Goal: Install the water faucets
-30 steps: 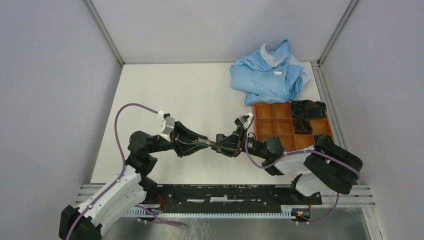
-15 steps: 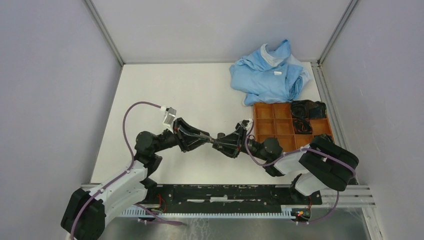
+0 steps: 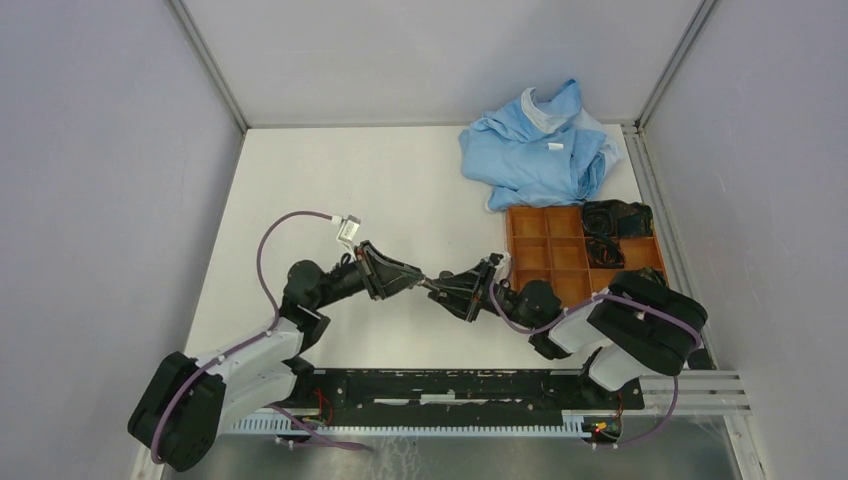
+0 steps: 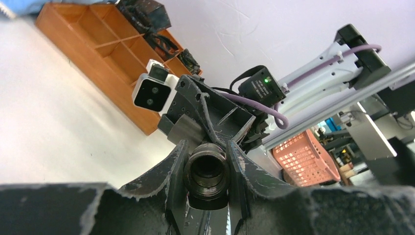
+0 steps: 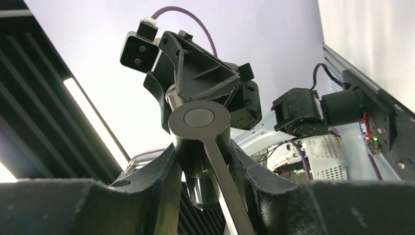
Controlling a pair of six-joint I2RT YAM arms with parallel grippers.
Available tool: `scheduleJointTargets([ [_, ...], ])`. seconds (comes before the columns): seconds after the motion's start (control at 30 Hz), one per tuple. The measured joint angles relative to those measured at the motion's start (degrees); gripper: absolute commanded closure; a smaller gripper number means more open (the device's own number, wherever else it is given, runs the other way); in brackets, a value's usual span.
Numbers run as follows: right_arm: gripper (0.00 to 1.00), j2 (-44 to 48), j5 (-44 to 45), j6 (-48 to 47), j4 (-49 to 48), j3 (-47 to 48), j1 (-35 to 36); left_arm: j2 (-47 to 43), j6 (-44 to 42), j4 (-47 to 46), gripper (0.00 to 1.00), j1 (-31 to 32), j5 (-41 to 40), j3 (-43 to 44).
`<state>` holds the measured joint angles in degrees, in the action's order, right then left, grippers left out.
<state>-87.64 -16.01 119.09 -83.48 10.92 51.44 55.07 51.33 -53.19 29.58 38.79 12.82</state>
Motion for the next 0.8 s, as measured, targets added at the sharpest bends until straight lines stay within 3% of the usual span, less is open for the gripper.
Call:
scheduleJointTargets([
  [0.17, 0.99, -2.1, 1.8, 0.2, 0.4, -0.7, 0.7, 1.7, 4.0, -2.3, 0.98, 0.1, -3.5, -2.9],
  [0.37, 0.88, -4.5, 2.8, 0.7, -1.1, -0.5, 1.1, 1.6, 6.1, -2.4, 0.98, 0.2, -6.3, -4.1],
  [0.63, 0.56, -6.3, 3.5, 0.7, -2.6, 0.4, 1.2, 0.3, 7.2, -2.4, 0.98, 0.3, -8.9, -4.9],
  [0.8, 0.44, -6.9, 4.0, 0.7, -2.5, 0.2, 1.3, -0.6, 7.8, -2.1, 0.98, -0.4, -11.7, -5.8],
])
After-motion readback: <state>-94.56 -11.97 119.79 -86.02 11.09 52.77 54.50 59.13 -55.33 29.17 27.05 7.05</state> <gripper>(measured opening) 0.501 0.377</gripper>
